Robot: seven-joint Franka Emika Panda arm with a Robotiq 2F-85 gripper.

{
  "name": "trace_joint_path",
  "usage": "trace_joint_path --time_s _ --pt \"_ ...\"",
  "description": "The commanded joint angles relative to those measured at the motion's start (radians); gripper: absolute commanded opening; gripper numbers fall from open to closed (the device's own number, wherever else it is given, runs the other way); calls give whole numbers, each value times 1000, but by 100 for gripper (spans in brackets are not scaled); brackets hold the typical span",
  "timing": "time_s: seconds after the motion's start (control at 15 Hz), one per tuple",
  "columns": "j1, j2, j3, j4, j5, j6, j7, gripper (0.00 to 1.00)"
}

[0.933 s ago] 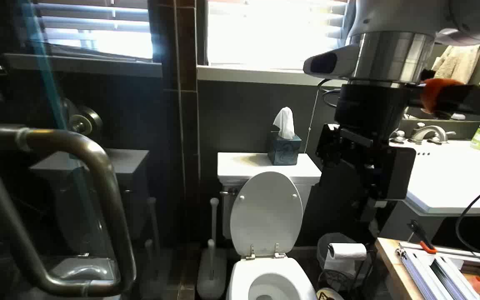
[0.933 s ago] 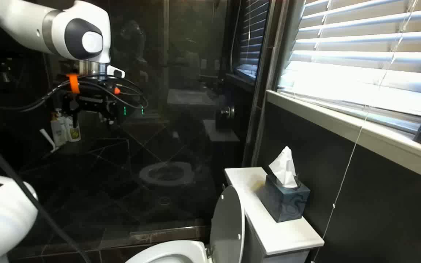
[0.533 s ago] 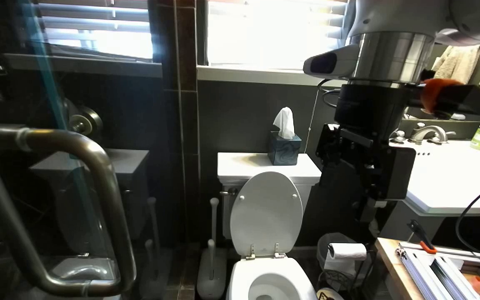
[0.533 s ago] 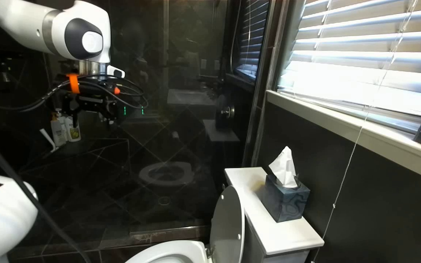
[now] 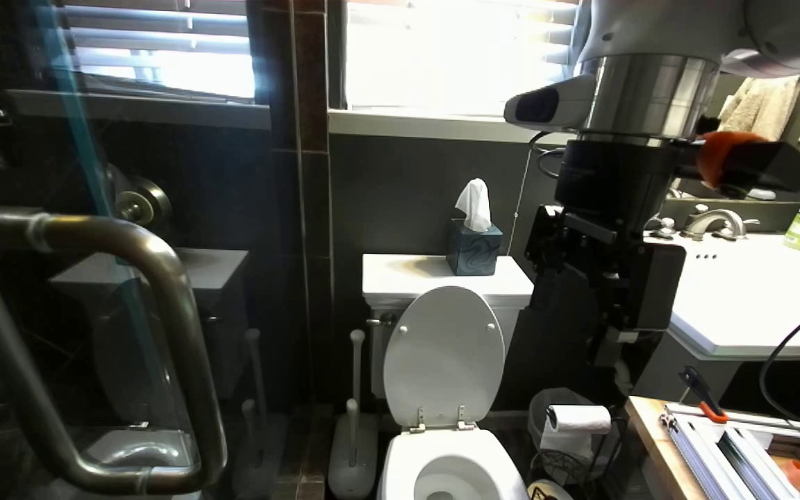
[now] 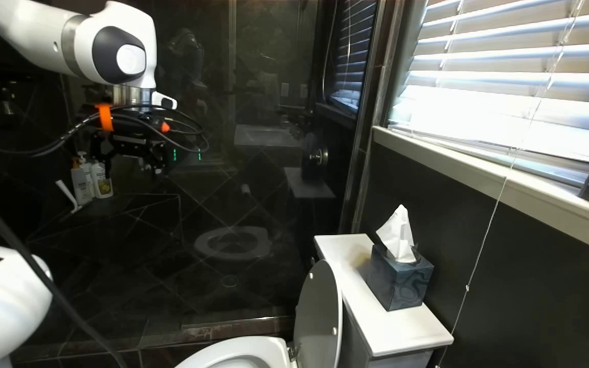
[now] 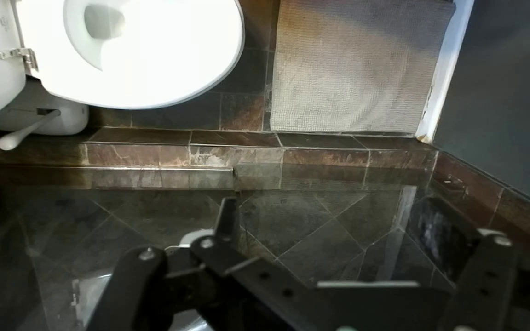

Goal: Remove one piece of tissue from the box

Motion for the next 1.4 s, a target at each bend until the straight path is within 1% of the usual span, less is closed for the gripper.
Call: trace_joint_path --time_s 0.0,0.13,0.4,0.53,0.67,0.8,0.87,1.0,1.2,1.27,1.33 --pt "-79 36 -11 2 -23 75 62 100" --pt "-141 64 -38 14 -36 83 102 100" --pt "-273 123 -108 36 -94 153 151 100" --pt "-320 155 -129 56 -105 197 195 100" --pt "-358 180 -137 66 -109 255 260 100" --pt "-384 191 -126 78 -110 296 353 100" --pt "-363 170 -145 56 -91 267 263 100" --pt "-371 182 -143 67 -91 283 308 100" --pt "-372 185 -138 70 -91 285 328 100" --pt "-393 205 -116 75 -137 332 395 100" --pt "-417 233 -101 73 -184 424 462 100"
